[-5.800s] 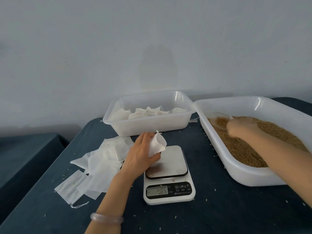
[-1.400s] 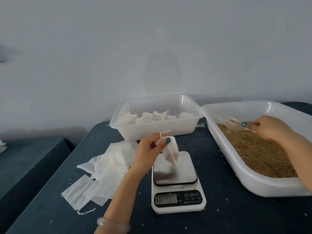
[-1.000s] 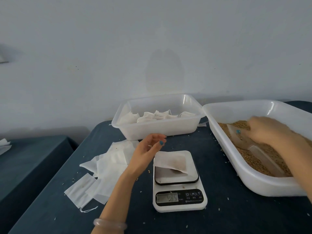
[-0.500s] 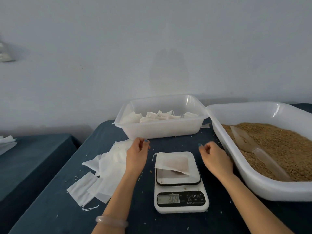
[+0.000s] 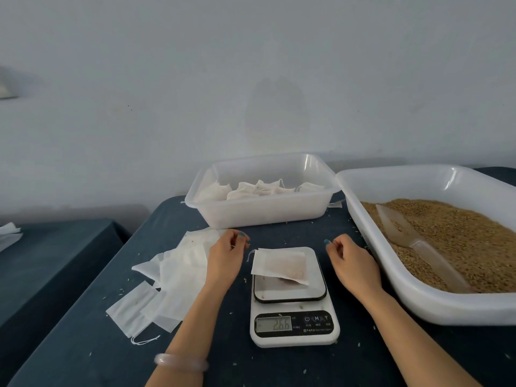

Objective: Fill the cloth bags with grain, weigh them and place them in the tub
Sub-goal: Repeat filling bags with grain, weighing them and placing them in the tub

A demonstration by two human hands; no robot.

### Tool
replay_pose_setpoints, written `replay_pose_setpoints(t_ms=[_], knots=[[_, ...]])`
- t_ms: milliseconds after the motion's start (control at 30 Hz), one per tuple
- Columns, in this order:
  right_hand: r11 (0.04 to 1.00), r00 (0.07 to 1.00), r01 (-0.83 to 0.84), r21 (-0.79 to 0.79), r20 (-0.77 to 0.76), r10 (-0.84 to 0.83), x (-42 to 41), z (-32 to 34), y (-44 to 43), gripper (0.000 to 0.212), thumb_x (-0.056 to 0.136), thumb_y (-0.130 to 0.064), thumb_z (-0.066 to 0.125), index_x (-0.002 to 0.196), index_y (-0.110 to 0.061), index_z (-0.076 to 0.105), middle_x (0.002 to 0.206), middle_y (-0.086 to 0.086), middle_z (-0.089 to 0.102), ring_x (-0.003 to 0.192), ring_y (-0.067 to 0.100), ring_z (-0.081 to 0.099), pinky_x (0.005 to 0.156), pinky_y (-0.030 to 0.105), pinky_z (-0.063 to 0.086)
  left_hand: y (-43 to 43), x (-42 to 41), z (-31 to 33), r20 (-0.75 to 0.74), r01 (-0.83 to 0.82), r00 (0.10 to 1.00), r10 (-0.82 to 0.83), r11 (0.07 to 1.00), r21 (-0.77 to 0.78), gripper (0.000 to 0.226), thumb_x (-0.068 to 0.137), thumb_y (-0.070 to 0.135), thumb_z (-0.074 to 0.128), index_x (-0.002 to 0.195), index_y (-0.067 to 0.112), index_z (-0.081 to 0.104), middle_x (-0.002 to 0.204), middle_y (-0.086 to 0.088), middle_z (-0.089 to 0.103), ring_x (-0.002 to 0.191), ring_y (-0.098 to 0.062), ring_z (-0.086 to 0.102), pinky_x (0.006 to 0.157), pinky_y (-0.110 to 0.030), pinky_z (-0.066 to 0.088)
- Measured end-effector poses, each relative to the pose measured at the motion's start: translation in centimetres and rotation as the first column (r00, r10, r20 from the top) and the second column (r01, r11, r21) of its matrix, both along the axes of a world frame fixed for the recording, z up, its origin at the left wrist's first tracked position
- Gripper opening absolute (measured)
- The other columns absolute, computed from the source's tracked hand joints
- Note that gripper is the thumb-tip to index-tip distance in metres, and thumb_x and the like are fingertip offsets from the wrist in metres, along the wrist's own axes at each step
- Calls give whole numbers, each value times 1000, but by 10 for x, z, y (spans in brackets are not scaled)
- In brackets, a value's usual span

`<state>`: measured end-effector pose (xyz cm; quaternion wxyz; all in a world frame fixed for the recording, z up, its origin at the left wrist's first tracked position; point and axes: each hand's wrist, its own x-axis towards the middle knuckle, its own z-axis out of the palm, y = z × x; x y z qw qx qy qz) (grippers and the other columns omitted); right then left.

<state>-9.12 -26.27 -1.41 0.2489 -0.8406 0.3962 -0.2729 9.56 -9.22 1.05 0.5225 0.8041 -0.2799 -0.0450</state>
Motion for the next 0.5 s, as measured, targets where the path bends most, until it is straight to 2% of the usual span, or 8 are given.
replay_pose_setpoints(t_ms=[133, 200, 300, 400, 500], knots=[[1000, 1000, 11, 7, -5, -11, 0, 0, -1, 24, 99, -41, 48, 83, -24, 48, 60, -6, 56, 50, 7, 52, 44, 22, 27, 3, -5, 6, 29, 29, 999, -29, 999, -23, 29, 101, 29, 48, 77, 30, 65, 74, 13, 67, 70, 0, 60, 60, -10, 40], [1000, 1000, 15, 6, -11, -15, 0, 0, -1, 23, 99, -41, 48, 83, -25, 48, 60, -7, 55, 50, 5, 51, 44, 21, 26, 4, -10, 11, 51, 65, 997, -64, 998, -21, 37, 100, 48, 46, 73, 31, 65, 74, 17, 68, 72, 0, 60, 65, -22, 44], [1000, 1000, 11, 10, -4, -11, 0, -1, -1, 23, 99, -41, 49, 84, -24, 48, 61, -6, 55, 50, 6, 51, 45, 21, 27, 7, -16, 15, 137, 99, 985, -108, 992, 73, 51, 86, 73, 36, 71, 35, 67, 72, 22, 66, 70, 2, 59, 61, -27, 41], [1000, 1000, 6, 14, 2, -6, 1, -1, -1, 24, 99, -42, 49, 85, -23, 49, 62, -6, 56, 51, 7, 52, 45, 22, 29, 7, -16, 15, 181, 167, 963, -201, 968, 186, 48, 77, 77, 38, 70, 40, 67, 71, 18, 64, 67, -1, 56, 61, -28, 40], [1000, 1000, 5, 6, 8, -5, 1, -2, -2, 24, 99, -42, 49, 83, -23, 49, 62, -7, 55, 51, 6, 52, 45, 22, 28, 9, -13, 14, 148, 259, 941, -304, 929, 263, 38, 81, 72, 51, 74, 38, 66, 68, 17, 60, 61, -1, 52, 60, -25, 38]])
